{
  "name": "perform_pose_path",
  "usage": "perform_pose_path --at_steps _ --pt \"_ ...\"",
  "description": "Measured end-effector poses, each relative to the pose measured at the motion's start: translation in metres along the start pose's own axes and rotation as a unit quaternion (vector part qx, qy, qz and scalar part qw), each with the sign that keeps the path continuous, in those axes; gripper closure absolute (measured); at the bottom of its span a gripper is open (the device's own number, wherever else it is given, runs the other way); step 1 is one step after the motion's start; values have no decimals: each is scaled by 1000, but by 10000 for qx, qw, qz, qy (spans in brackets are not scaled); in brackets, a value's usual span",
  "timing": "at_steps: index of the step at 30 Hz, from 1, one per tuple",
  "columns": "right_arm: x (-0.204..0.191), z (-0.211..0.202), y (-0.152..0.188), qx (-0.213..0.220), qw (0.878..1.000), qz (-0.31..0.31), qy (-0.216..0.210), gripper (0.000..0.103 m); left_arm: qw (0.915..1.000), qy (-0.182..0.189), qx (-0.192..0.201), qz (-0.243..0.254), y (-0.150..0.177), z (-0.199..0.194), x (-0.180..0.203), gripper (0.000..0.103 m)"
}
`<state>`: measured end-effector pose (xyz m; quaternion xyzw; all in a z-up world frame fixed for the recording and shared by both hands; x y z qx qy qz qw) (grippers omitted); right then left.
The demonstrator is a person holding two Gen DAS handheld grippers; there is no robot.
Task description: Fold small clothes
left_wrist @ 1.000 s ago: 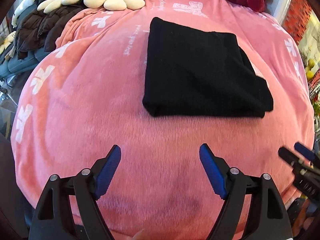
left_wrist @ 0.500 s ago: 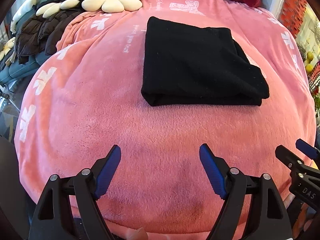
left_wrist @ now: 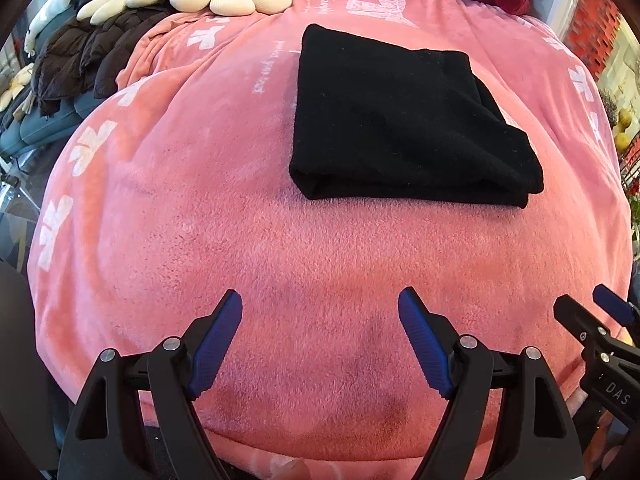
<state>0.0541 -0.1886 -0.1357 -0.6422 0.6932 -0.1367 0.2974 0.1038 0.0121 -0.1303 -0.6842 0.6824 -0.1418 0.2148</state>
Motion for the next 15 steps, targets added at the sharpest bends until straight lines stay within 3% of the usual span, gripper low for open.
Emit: perform_pose_path --at_steps 15 --pt "-2 0 4 -47 10000 -48 13 22 9999 73 -85 92 4 1 5 24"
Point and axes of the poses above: each gripper's, at about its wrist camera, not at the fingertips, and z roughly the way its jaws point, x to its right, y to its underside, the point moved 9 cm from there along z, roughly the way its jaws point, and after that the axes turned 12 degrees about -y, right-handed, at the moved point
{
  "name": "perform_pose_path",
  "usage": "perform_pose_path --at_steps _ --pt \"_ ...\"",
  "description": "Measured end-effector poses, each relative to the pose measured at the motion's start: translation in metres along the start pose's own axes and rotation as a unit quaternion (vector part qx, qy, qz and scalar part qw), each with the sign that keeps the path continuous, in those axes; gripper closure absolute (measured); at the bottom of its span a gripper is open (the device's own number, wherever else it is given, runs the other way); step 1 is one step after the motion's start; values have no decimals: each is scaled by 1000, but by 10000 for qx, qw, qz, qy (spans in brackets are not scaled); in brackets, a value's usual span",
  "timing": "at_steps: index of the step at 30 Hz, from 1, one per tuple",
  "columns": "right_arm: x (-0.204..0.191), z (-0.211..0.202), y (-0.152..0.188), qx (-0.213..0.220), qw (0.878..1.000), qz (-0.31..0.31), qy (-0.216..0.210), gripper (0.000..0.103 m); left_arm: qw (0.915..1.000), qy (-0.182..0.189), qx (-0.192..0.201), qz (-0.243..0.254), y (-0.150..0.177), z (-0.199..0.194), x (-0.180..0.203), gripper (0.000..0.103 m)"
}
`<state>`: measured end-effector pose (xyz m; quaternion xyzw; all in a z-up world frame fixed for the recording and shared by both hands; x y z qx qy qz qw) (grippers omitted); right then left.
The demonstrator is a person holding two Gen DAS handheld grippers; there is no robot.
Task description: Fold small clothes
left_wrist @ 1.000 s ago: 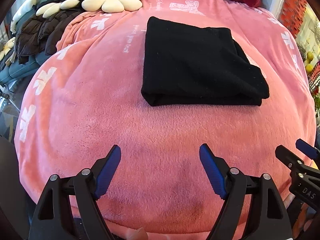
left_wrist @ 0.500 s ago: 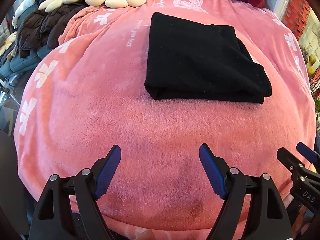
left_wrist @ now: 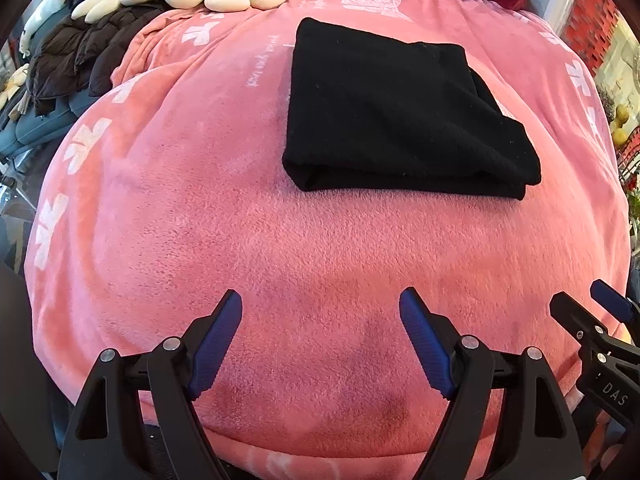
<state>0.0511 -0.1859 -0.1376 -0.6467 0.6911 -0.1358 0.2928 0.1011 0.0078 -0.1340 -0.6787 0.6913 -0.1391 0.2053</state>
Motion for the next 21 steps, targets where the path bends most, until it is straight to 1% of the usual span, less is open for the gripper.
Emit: perform_pose_path --at_steps 1,3,7,10,13,15,17,19,21 --pt "0 0 0 -6 10000 -15 -4 22 10000 -5 -4 -2 0 0 0 23" --pt "-1 0 1 -18 10000 -32 -4 22 10000 -15 0 -30 0 0 -2 17" --pt "0 2 0 -55 10000 -68 -8 22 9999 -57 12 -140 0 0 -6 17" --pt "1 3 0 -69 9999 -79 -23 22 9993 -170 188 -268 -3 -4 -13 17" --pt "1 3 0 -79 9999 -74 -24 22 9992 -192 315 -178 -4 -8 -10 17" --pt "2 3 0 -80 9999 -69 -27 22 9993 -234 257 -121 -3 -6 -8 17" --pt "2 3 0 -79 9999 -79 -29 22 9992 -298 194 -168 -3 -3 -11 19" --pt "3 3 -1 -69 9999 -73 -38 22 9993 -252 159 -235 -2 -3 -13 19" --pt "3 3 -1 -64 10000 -57 -38 22 9991 -304 147 -242 -1 -3 -14 19"
Point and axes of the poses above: each gripper's, at about its wrist camera, not at the fingertips, and z roughly the way its jaws point, x to its right, y to its underside, the point moved 9 cm from there along z, roughly the way its jaws point, and after that the axes turned 12 degrees about -y, right-handed, at the moved point
